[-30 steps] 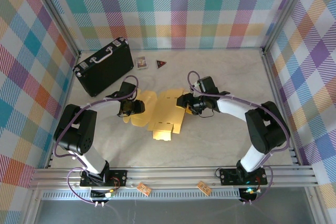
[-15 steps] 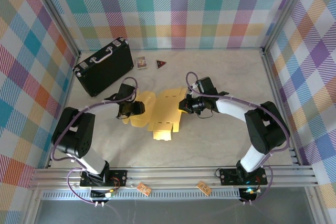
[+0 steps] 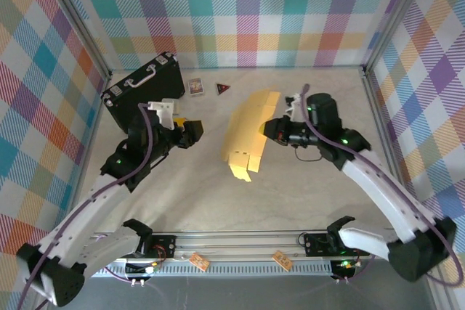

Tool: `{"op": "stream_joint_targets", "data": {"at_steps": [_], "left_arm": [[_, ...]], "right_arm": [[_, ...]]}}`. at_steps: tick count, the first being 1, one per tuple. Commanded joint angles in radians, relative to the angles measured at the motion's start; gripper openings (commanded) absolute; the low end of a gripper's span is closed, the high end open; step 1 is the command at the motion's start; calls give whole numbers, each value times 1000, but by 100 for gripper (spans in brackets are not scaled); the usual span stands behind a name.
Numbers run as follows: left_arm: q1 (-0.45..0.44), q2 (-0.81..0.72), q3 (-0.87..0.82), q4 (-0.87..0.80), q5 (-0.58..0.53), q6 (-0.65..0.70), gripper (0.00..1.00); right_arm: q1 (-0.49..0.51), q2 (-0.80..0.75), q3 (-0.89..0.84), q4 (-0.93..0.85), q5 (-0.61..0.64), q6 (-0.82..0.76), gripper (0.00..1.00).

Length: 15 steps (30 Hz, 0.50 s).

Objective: Fold the paper box

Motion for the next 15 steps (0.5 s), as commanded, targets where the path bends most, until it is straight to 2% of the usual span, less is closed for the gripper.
{"op": "stream_joint_targets", "data": {"at_steps": [1,7,9,12,15], "left_arm": [[-90,-23,60,-39,-15,112,71],[-230,-5,212,-141,-22,284,74],[-259,-15,202,-111,1,347,79],[-289,-9,161,-57,-6,426,79],[-326,14,108,21,-42,470,80]], "right_arm": [[6,-68,7,-90,106,199,0],[50,-12,178,-257,304,480,0],[70,13,231,-314,374,579,0],[95,15,235,-302,462,726,4],[125,24,231,-284,538,806,1]]}}
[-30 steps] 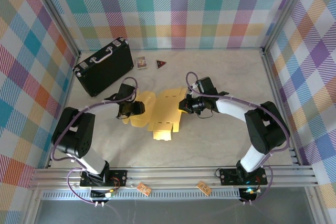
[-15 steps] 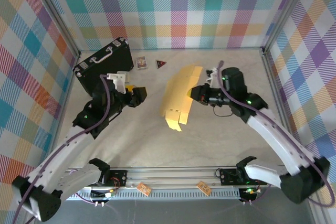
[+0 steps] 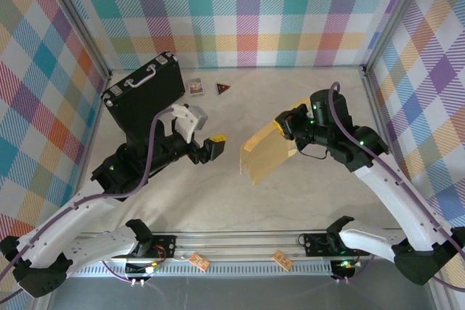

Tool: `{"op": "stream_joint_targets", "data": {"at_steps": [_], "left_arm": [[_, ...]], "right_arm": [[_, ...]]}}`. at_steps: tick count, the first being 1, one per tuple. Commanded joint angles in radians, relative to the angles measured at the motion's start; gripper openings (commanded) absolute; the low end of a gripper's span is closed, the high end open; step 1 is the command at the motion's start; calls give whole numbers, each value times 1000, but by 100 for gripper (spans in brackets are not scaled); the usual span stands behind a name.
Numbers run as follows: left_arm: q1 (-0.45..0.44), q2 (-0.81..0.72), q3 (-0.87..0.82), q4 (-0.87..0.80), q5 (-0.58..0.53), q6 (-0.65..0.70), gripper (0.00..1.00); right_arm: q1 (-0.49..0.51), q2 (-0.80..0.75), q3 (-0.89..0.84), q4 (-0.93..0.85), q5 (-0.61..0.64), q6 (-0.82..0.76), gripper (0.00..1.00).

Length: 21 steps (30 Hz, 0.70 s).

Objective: Fold the paper box

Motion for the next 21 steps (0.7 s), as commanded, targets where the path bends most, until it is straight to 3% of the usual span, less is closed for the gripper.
{"op": "stream_joint_targets", "data": {"at_steps": [1,6,11,17,21], "left_arm": [[-44,21,-62,98,-38,108,80],[-79,49,-116,207,-10,169,81],[-109,106,-57,115,-50,237,79],[-114,49,-81,126,42,281,80],[-116,101,-28,115,-8,300,78]], "right_arm": [[34,8,24,-16,140,184,0],[64,49,19,11,133,224,0],[72,59,-21,56,137,245,0],[75,65,-10,53,146,246,0],[85,72,6,52,135,248,0]]}}
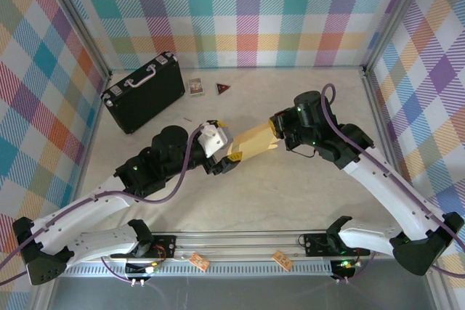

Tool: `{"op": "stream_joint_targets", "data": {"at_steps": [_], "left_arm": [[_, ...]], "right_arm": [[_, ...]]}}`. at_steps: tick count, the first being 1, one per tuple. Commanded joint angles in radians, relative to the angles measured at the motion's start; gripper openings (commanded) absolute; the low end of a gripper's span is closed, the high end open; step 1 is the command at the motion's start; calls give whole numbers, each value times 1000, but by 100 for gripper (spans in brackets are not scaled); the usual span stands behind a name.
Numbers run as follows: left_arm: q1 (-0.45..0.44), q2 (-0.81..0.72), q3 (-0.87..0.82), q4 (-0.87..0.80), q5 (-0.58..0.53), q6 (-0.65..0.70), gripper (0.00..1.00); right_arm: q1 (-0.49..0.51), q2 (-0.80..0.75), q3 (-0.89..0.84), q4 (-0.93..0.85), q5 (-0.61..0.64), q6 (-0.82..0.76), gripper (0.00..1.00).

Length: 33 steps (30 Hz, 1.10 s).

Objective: Fold the paper box

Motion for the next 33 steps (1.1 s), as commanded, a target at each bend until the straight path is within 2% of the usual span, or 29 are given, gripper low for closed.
{"op": "stream_joint_targets", "data": {"at_steps": [1,7,12,16,23,27,28,30,33], "left_arm": [[-16,43,66,9,-20,47,78],[-30,116,99,76,-115,83,75],[-45,163,140,21,-104,117,71],[-49,177,142,61,-149,130,59],[-50,209,180,18,-147,154,24],[-50,205,173,23,-153,164,11],[-52,207,177,15,-159,169,8],[-51,208,192,-9,-169,170,0],[-50,188,206,-40,-175,170,0]], "right_arm": [[14,4,15,31,6,27,0],[26,6,20,44,2,31,0],[26,2,30,40,11,24,0],[26,2,23,44,8,25,1],[27,-5,11,43,10,27,5],[26,-1,15,50,5,26,7],[26,-1,18,51,5,24,11],[26,0,17,80,5,-8,35],[26,-19,7,203,20,-178,56]]}}
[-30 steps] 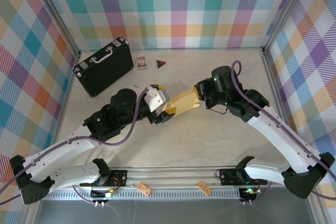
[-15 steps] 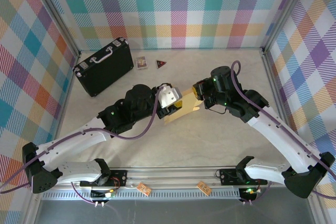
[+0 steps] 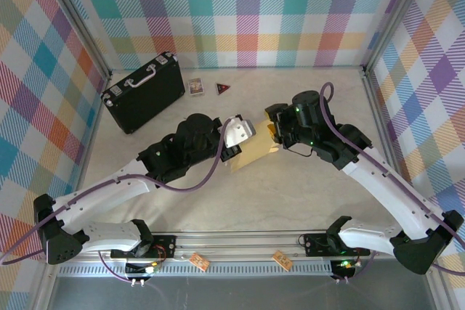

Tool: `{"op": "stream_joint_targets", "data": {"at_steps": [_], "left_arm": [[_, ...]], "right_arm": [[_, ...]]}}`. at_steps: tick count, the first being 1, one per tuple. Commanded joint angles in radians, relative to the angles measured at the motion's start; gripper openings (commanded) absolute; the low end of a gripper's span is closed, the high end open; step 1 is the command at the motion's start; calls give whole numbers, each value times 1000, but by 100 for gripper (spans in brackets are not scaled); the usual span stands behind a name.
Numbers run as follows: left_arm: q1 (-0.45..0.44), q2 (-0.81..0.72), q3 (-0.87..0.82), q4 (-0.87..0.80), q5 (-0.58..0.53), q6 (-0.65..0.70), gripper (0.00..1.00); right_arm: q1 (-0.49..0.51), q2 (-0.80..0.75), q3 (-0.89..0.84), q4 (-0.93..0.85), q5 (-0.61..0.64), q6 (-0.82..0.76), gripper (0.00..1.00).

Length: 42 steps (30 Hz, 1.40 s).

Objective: Fold the paper box

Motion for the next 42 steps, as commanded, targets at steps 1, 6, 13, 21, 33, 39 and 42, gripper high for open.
{"op": "stream_joint_targets", "data": {"at_steps": [1,6,13,21,33,39,42], "left_arm": [[-2,-29,44,-39,-30,5,0],[11,-64,76,-120,-38,-4,0],[96,-62,194,-287,104,-71,0],[199,-99,239,-434,307,-56,0],[210,-157,168,-443,435,1,0],[210,-168,147,-431,454,13,0],[210,-165,150,-440,461,13,0]], "right_arm": [[4,-31,8,160,16,-225,60],[-27,-135,12,274,49,-736,72],[-38,-249,55,206,-197,-1541,84],[-38,-181,89,-151,-368,-2136,84],[-29,4,178,-246,-547,-2565,63],[10,50,220,-239,-521,-2601,55],[29,46,229,-232,-516,-2616,57]]}}
